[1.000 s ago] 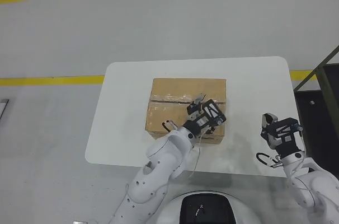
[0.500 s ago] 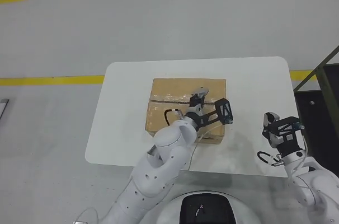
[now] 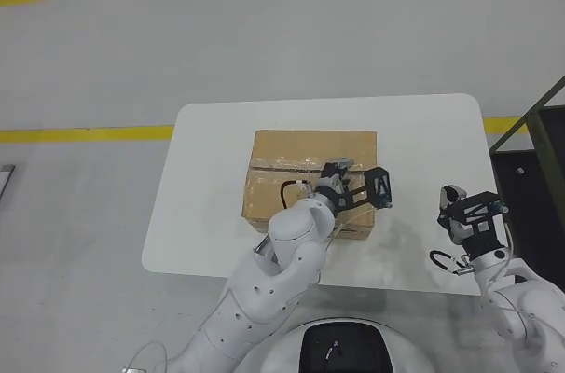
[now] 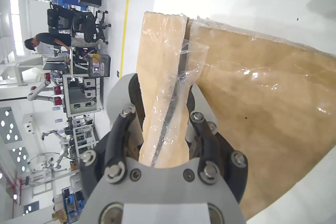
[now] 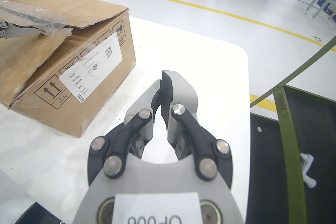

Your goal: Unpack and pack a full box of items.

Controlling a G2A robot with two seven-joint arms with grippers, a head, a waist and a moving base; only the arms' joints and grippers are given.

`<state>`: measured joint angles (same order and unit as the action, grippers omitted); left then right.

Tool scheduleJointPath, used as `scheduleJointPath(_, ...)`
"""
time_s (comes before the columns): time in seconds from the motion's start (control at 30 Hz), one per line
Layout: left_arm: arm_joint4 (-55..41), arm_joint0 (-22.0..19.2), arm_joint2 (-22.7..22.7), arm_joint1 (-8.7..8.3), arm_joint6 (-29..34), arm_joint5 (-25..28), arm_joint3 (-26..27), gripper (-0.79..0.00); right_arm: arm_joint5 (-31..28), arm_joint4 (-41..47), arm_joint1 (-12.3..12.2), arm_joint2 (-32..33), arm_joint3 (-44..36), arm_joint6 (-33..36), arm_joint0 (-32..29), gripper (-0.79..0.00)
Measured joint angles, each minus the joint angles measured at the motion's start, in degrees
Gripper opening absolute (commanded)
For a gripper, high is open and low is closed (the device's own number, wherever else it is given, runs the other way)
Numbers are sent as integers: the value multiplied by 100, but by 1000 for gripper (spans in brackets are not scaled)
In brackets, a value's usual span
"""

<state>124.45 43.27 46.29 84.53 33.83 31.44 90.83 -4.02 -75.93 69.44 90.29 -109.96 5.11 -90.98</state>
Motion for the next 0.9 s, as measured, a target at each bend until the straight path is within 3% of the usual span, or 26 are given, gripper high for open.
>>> scheduleJointPath(0.07,11,-5,5,16,-24,-22,-38,-471,0,-4,2,6,16,-9,6,-785)
scheduleJointPath(0.17,2,-9,26,37,-35,-55,-80,-603,-1,-5,5,11,35,-11,17,-785)
scheduleJointPath(0.2,1,-10,31,44,-36,-61,-89,-662,-2,0,6,11,41,-12,20,-785)
scheduleJointPath(0.23,0,-9,39,51,-37,-69,-101,-779,-4,3,7,11,49,-11,23,-785)
scheduleJointPath(0.5,-70,50,138,96,-69,-207,-143,-785,-34,-8,15,-16,113,-14,71,-785)
scheduleJointPath(0.7,-551,212,618,115,144,-679,53,-785,-96,197,29,-29,126,-51,101,-785)
scheduleJointPath(0.9,-667,460,1371,27,331,-893,549,-785,-211,372,33,-16,153,-40,152,-785)
